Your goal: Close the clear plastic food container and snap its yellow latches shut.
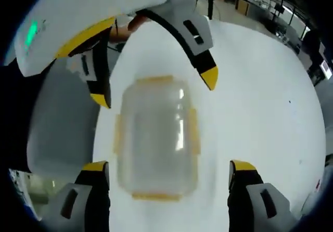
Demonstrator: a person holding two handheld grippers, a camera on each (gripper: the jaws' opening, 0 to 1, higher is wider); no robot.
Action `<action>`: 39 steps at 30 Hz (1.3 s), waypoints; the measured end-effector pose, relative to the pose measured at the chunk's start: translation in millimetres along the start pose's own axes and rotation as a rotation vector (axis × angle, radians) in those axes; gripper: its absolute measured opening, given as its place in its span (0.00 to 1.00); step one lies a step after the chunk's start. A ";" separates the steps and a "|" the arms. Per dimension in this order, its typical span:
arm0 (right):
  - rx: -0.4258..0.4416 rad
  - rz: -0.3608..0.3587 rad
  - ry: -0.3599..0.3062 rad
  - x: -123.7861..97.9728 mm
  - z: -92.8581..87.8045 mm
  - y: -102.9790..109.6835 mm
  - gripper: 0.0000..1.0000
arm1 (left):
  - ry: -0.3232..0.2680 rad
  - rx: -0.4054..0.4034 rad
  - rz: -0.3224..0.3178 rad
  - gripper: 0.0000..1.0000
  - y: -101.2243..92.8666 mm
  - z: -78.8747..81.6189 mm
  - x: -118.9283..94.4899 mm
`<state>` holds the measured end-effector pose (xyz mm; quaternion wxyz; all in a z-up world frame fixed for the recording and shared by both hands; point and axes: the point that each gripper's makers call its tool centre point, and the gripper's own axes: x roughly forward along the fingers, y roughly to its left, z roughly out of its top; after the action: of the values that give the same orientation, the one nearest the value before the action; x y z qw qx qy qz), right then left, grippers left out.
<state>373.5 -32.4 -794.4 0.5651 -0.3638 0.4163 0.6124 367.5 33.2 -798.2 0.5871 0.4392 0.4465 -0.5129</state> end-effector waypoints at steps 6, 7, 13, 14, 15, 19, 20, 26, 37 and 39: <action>-0.028 -0.012 0.011 2.4 -1.1 6.5 0.96 | 0.018 0.020 -0.009 0.99 -0.9 -4.1 3.6; -0.032 -0.013 0.008 2.8 0.0 7.6 0.96 | 0.022 0.023 -0.006 0.99 -0.5 -5.2 4.0; -0.053 -0.023 -0.013 7.2 4.7 10.1 0.96 | 0.033 0.058 0.001 0.99 -4.6 -7.8 7.6; -0.054 -0.022 -0.016 7.6 4.8 10.4 0.96 | 0.032 0.062 0.001 0.99 -5.3 -7.9 8.3; -0.054 -0.021 -0.018 7.8 4.9 11.1 0.95 | 0.033 0.064 0.000 0.99 -5.8 -8.3 9.0; -0.058 -0.023 -0.028 8.8 4.6 12.2 0.95 | 0.028 0.063 0.000 0.99 -6.3 -10.4 10.3; -0.057 -0.024 -0.030 8.9 4.4 12.3 0.95 | 0.026 0.062 0.000 0.99 -6.2 -10.6 10.7; -0.054 -0.039 -0.044 11.4 1.2 11.1 0.93 | 0.011 0.051 0.013 0.98 -4.4 -13.8 12.3; -0.059 -0.050 -0.073 15.2 0.5 13.5 0.91 | -0.020 0.027 0.025 0.99 -4.9 -15.8 18.4; -0.059 -0.052 -0.074 16.7 -0.3 13.1 0.91 | -0.033 0.036 0.024 0.97 -6.3 -13.9 17.7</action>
<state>358.9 -26.3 -808.6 0.5850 -0.3682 0.3671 0.6225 361.6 42.5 -818.8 0.5924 0.4466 0.4222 -0.5209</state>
